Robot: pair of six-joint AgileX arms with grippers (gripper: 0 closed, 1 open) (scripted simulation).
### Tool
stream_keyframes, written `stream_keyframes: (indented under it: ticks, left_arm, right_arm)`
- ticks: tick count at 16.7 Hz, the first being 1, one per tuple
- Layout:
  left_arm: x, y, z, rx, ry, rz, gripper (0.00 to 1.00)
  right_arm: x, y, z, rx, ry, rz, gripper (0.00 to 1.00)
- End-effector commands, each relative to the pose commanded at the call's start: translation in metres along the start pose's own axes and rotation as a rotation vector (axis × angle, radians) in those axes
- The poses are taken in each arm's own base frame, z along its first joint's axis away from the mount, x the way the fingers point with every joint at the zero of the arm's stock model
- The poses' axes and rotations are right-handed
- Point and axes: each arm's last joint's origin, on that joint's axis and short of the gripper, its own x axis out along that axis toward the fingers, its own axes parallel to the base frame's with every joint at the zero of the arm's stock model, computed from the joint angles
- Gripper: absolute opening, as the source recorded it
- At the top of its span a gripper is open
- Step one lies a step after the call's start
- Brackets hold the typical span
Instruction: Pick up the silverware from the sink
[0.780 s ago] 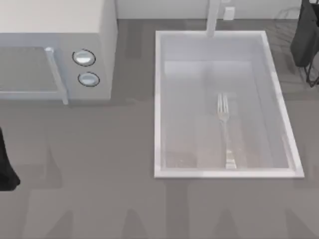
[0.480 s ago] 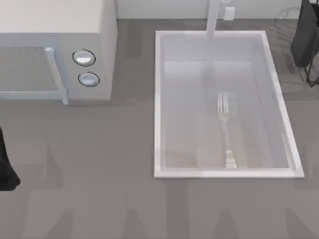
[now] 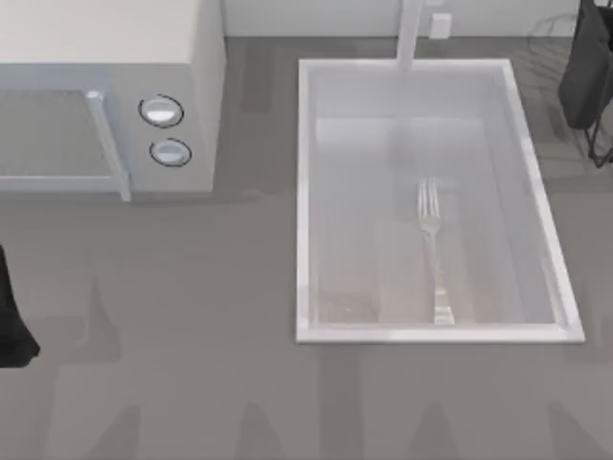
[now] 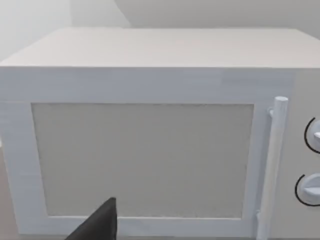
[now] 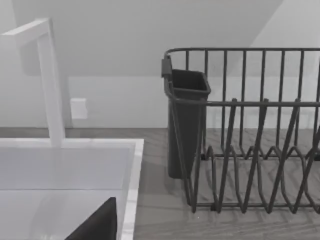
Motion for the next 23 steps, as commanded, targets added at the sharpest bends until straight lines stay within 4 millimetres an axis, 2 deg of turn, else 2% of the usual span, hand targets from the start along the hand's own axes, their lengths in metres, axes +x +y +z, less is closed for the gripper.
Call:
stream_keyframes:
  ticks: [11,14,16,19,23]
  left_arm:
    - [0.0,0.0,0.0,0.0,0.0,0.0,1.0]
    - [0.0,0.0,0.0,0.0,0.0,0.0,1.0]
    - [0.0,0.0,0.0,0.0,0.0,0.0,1.0]
    - [0.0,0.0,0.0,0.0,0.0,0.0,1.0]
    - [0.0,0.0,0.0,0.0,0.0,0.0,1.0]
  right_arm:
    - [0.0,0.0,0.0,0.0,0.0,0.0,1.0]
    - [0.001,0.001,0.008,0.011,0.044,0.008,1.0]
    - [0.004,0.002,0.02,0.028,0.109,0.02,1.0]
    - [0.016,0.007,0.05,0.062,0.247,0.043,1.0]
    - [0.053,0.018,0.099,0.106,0.481,0.071,1.0]
